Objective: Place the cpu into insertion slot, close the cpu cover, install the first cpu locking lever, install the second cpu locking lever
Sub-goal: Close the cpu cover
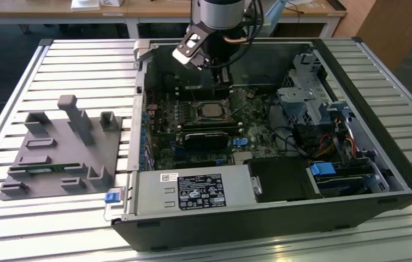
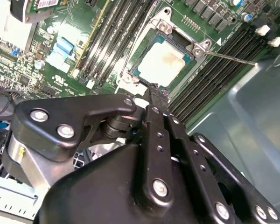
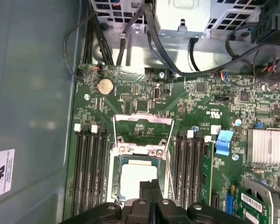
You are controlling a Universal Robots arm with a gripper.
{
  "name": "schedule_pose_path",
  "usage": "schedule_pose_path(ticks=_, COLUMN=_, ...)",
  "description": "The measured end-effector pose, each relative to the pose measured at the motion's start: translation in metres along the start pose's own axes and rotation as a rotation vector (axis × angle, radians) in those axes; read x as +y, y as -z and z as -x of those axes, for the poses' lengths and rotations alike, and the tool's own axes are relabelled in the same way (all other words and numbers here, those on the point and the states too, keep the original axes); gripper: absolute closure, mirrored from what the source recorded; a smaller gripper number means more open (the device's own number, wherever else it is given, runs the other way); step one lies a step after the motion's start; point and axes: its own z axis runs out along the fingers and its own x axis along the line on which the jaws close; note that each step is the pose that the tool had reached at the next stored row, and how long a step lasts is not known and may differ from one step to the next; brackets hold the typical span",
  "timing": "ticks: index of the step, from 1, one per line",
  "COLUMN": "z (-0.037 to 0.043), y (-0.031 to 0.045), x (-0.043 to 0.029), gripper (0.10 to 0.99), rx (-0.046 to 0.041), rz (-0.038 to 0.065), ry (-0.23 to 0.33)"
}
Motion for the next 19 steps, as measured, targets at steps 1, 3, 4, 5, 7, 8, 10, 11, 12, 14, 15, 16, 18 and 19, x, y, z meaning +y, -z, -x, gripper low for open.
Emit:
schedule_pose_path(ticks=1, z=0.0000, y=0.0000, x=0.0007, gripper=0.980, rx=0.0000, rz=0.000, ry=0.000)
schedule_pose_path(ticks=3, z=0.0002, y=-0.0002, x=0.0045, gripper=0.980, rx=-0.0002, rz=-0.001, ry=0.000)
schedule_pose_path(ticks=4, z=0.0003, y=-0.0004, x=0.0067, gripper=0.980, rx=-0.0001, rz=-0.002, ry=0.000)
schedule_pose_path(ticks=5, z=0.0004, y=-0.0005, x=0.0078, gripper=0.980, rx=-0.0001, rz=-0.003, ry=0.000)
schedule_pose_path(ticks=7, z=0.0004, y=0.0007, x=0.0081, gripper=0.980, rx=-0.0003, rz=-0.004, ry=0.000)
schedule_pose_path(ticks=8, z=0.0004, y=0.0020, x=0.0082, gripper=0.980, rx=-0.0001, rz=-0.004, ry=0.000)
schedule_pose_path(ticks=10, z=0.0003, y=0.0064, x=0.0086, gripper=0.980, rx=0.0000, rz=-0.004, ry=0.000)
schedule_pose_path(ticks=11, z=0.0003, y=0.0091, x=0.0088, gripper=0.980, rx=0.0000, rz=-0.004, ry=0.000)
schedule_pose_path(ticks=12, z=0.0002, y=0.0118, x=0.0090, gripper=0.980, rx=0.0001, rz=-0.004, ry=0.000)
schedule_pose_path(ticks=14, z=0.0002, y=0.0161, x=0.0093, gripper=0.980, rx=-0.0001, rz=-0.004, ry=0.000)
schedule_pose_path(ticks=15, z=0.0002, y=0.0172, x=0.0094, gripper=0.980, rx=0.0000, rz=-0.004, ry=0.000)
schedule_pose_path(ticks=16, z=0.0002, y=0.0179, x=0.0095, gripper=0.980, rx=0.0000, rz=-0.004, ry=0.000)
schedule_pose_path(ticks=18, z=0.0002, y=0.0178, x=0.0107, gripper=0.980, rx=0.0005, rz=-0.004, ry=0.000)
schedule_pose_path(ticks=19, z=0.0003, y=0.0178, x=0.0114, gripper=0.980, rx=0.0003, rz=-0.005, ry=0.000)
